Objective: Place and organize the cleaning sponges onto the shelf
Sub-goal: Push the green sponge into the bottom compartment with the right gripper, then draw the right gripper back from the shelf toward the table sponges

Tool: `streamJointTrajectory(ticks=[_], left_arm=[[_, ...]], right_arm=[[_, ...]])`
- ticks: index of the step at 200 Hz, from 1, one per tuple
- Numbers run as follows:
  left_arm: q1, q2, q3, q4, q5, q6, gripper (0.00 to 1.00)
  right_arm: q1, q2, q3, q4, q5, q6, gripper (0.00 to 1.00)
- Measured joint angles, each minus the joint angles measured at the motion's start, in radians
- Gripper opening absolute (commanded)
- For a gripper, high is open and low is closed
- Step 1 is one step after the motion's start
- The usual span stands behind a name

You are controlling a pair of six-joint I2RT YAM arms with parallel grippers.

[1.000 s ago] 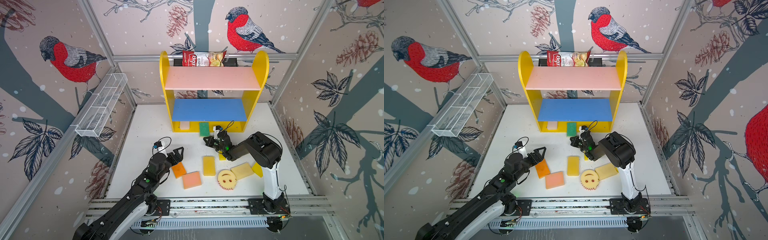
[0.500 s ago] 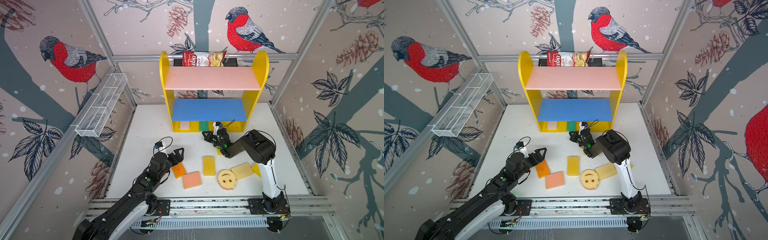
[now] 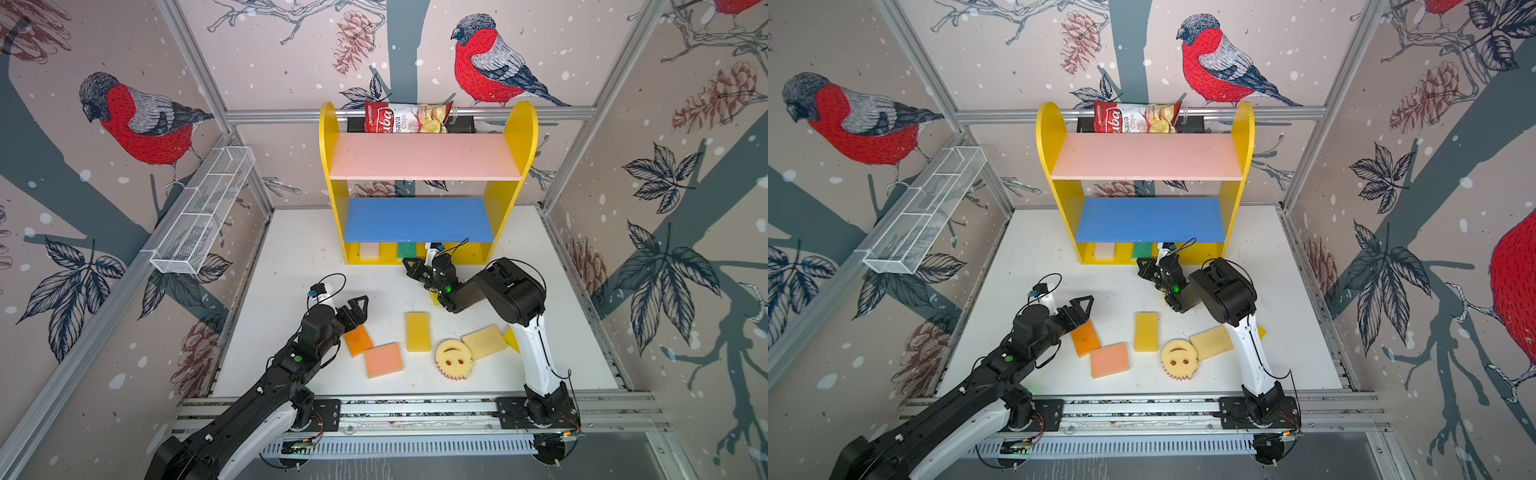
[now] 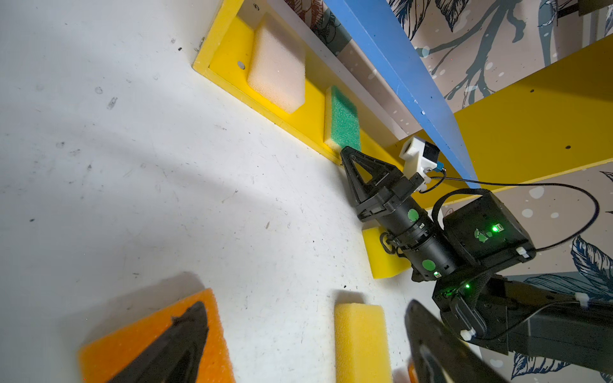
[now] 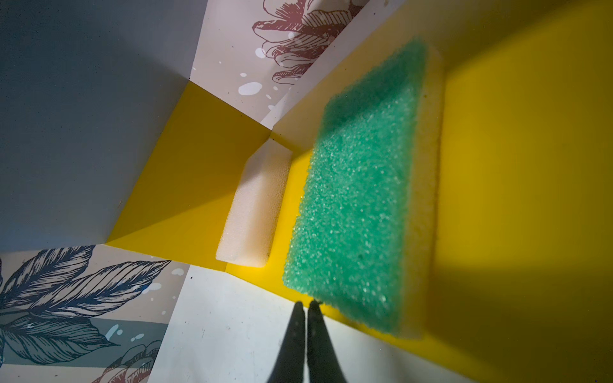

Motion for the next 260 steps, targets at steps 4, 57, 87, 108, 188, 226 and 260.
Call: streamJointTrajectory(ticks=[4, 57, 87, 108, 188, 226, 260], left_arm=[[0.000, 0.001, 0.000, 0.000, 0.000, 0.000, 0.92], [0.000, 0.005, 0.000, 0.000, 0.000, 0.000, 0.92], [0.000, -0.006, 0.000, 0.000, 0.000, 0.000, 0.92], [0.000, -0.020, 0.001, -0.002, -0.001, 0.000, 0.92], [0.000, -0.140, 0.031, -0.119, -0.037, 0.019, 0.92], [0.001, -0.204, 0.036, -0.266, -0.094, 0.013, 0.91], [0.001, -0.278, 0.018, -0.393, -0.127, -0.018, 0.91]], right_arm=[[0.000, 0.000, -0.001, 0.001, 0.000, 0.000, 0.07], [-0.003, -0.034, -0.065, 0.019, -0.001, 0.004, 0.08], [-0.028, -0.092, -0.160, 0.036, -0.001, 0.047, 0.08], [-0.040, -0.137, -0.208, 0.006, 0.020, 0.047, 0.08], [-0.035, -0.442, -0.293, -0.261, 0.112, -0.096, 0.11], [-0.017, -0.560, -0.295, -0.385, 0.154, -0.184, 0.13], [0.010, -0.629, -0.329, -0.470, 0.164, -0.216, 0.16]])
